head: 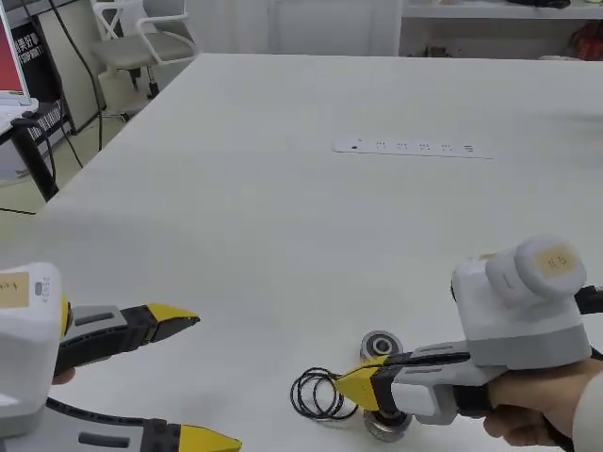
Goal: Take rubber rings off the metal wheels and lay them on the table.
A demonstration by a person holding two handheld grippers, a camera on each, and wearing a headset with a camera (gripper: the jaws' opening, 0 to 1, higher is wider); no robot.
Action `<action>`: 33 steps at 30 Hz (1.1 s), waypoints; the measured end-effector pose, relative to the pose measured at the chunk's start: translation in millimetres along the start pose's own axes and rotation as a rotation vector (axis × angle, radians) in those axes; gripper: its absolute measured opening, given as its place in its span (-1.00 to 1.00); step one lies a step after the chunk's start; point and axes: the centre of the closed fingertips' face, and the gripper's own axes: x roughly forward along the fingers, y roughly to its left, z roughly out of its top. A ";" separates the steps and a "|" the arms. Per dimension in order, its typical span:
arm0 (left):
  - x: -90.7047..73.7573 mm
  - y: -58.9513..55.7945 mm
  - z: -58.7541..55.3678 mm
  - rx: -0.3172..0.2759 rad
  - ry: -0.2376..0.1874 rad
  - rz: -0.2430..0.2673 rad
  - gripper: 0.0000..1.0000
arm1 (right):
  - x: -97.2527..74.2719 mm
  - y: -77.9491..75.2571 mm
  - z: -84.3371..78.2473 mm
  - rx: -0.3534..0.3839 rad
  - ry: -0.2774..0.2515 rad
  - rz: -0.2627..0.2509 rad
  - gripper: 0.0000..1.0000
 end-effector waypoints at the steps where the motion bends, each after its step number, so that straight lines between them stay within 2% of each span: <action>1: -0.2 0.3 -0.2 0.000 0.000 0.001 0.47 | -0.4 -0.4 0.8 -0.002 -0.004 -0.002 -1.00; 7: -2.4 1.7 -0.1 0.001 -0.002 0.008 0.46 | -0.7 -6.2 -2.5 0.008 0.006 -0.021 -1.00; 14: -3.2 2.6 -0.4 -0.002 -0.003 0.013 0.46 | 0.5 2.2 -1.2 0.007 0.004 0.009 -1.00; 21: -2.9 2.6 -0.6 -0.003 -0.002 0.014 0.46 | 0.5 -11.9 -7.2 0.015 0.025 -0.048 -1.00; 23: -2.8 2.7 -0.6 -0.005 -0.003 0.014 0.46 | 1.3 -17.5 -9.3 -0.011 0.033 -0.075 -1.00; 27: -2.6 3.3 -0.2 -0.004 -0.003 0.015 0.46 | 2.7 -20.3 -13.4 -0.029 0.053 -0.090 -1.00; 30: -3.1 4.4 0.1 -0.004 -0.004 0.018 0.46 | 2.7 -23.4 -14.7 -0.079 0.067 -0.114 -1.00; 33: -3.5 5.2 -0.5 -0.003 0.000 0.020 0.45 | 2.7 -23.8 -15.0 -0.077 0.071 -0.116 -1.00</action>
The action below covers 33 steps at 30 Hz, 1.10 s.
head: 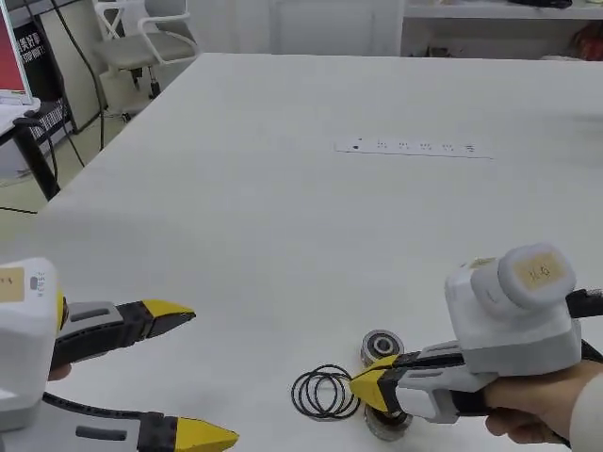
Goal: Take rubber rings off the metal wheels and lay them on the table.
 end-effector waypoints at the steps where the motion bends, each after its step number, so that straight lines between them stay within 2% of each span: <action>1: -0.1 0.3 0.0 0.000 0.000 0.001 0.45 | 0.0 -0.7 -0.1 -0.006 0.002 -0.003 -1.00; 10: 0.4 -0.5 0.7 0.002 0.000 -0.001 0.45 | 1.5 2.4 -2.6 -0.129 0.037 -0.023 -0.94; 14: -0.2 0.3 1.0 0.004 0.001 0.004 0.44 | 1.6 3.4 -4.5 -0.257 0.064 -0.042 -0.90; 18: -1.1 0.9 2.2 0.003 -0.004 0.008 0.44 | 1.1 5.9 -5.2 -0.238 0.068 -0.028 -0.88; 24: -1.7 0.6 2.9 0.004 -0.008 0.013 0.43 | -2.5 3.0 -3.8 -0.251 0.072 -0.044 -0.87; 33: -3.5 -5.8 5.2 0.002 -0.015 0.009 0.45 | -18.0 3.9 12.9 -0.238 0.013 -0.054 -0.85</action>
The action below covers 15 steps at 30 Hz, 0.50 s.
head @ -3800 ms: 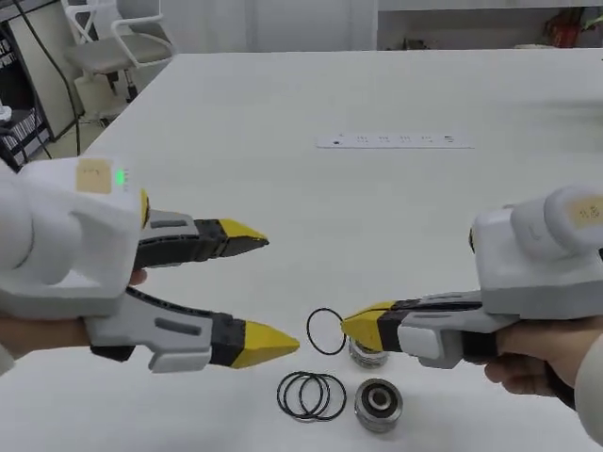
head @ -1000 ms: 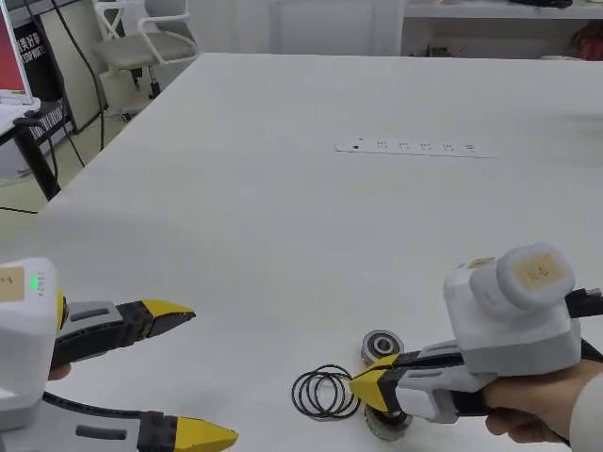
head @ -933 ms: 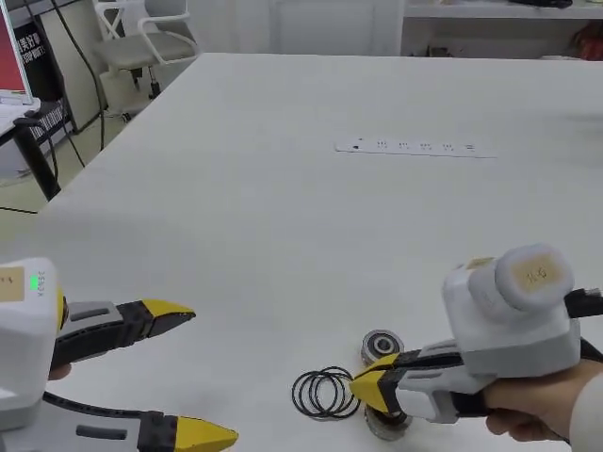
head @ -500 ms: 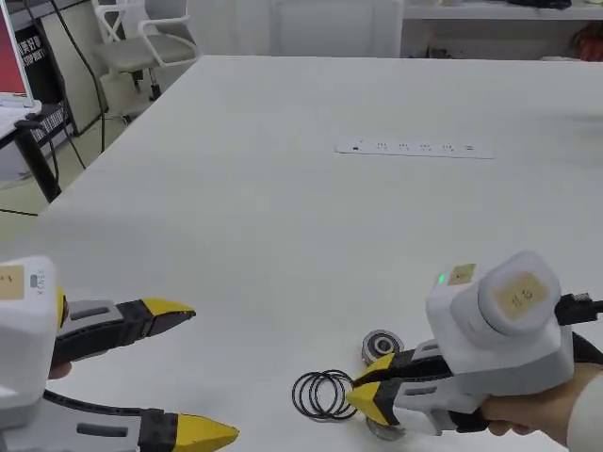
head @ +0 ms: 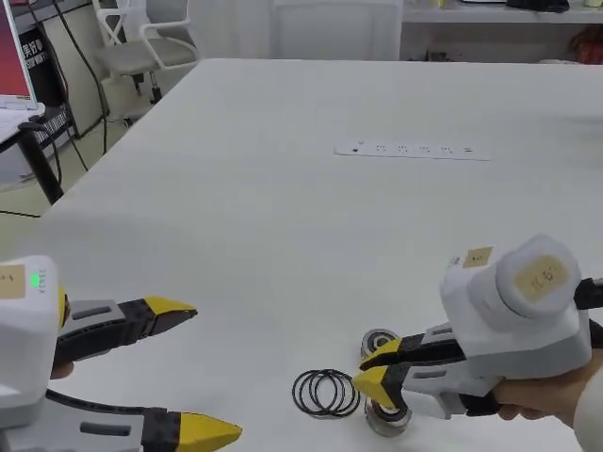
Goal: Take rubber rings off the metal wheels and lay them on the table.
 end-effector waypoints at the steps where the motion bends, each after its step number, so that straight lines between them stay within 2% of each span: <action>1: -0.1 -1.5 0.3 0.001 0.003 -0.002 0.45 | -2.1 -0.6 3.4 0.007 -0.011 -0.005 -0.84; 7: -2.8 -5.8 5.4 -0.007 0.005 0.001 0.51 | -12.1 9.2 23.7 0.007 -0.076 0.013 -0.75; 15: -5.1 -15.3 7.6 -0.019 0.008 0.007 0.53 | -21.4 21.1 30.2 0.008 -0.095 0.046 -0.52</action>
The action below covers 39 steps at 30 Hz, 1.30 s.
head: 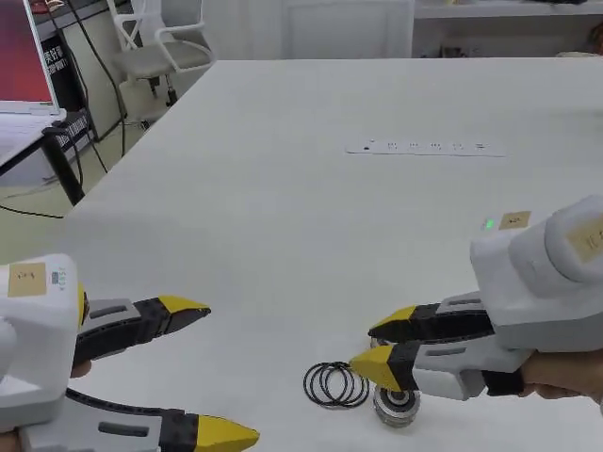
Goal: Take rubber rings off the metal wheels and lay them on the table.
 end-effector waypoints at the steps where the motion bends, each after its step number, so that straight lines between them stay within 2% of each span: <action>1: -0.5 -0.7 0.2 -0.003 -0.001 0.002 0.53 | -2.0 0.6 1.1 0.000 -0.004 0.002 -0.49; 7: -3.5 -1.7 1.3 -0.028 -0.006 0.024 0.58 | -16.1 4.2 6.2 0.022 -0.018 0.005 -0.17; 9: -4.6 -3.0 2.5 -0.027 -0.009 0.032 0.60 | -22.9 4.5 7.5 0.031 -0.024 0.004 -0.15; 16: -6.3 -8.5 2.6 -0.056 -0.011 0.052 0.63 | -54.0 0.4 3.4 0.046 -0.042 -0.027 0.22; 19: -8.0 -8.3 3.3 -0.072 -0.014 0.064 0.65 | -65.9 -1.4 -3.5 0.049 -0.040 -0.041 0.24; 22: -9.2 -7.8 5.8 -0.077 -0.016 0.080 0.76 | -78.3 -3.8 -11.0 0.060 -0.038 -0.062 0.29; 29: -9.2 -9.5 5.9 -0.107 -0.007 0.088 0.90 | -107.1 -9.1 -22.5 0.094 -0.047 -0.107 0.35; 31: -9.9 -5.7 1.8 -0.107 0.022 0.113 0.92 | -111.9 -10.3 -27.7 0.103 -0.045 -0.116 0.39; 34: -9.9 -3.8 2.9 -0.119 0.018 0.127 0.99 | -115.4 -11.0 -37.5 0.122 -0.032 -0.123 0.43; 39: -10.9 -3.1 1.4 -0.134 0.023 0.141 1.00 | -115.4 -10.3 -59.3 0.164 -0.006 -0.131 0.56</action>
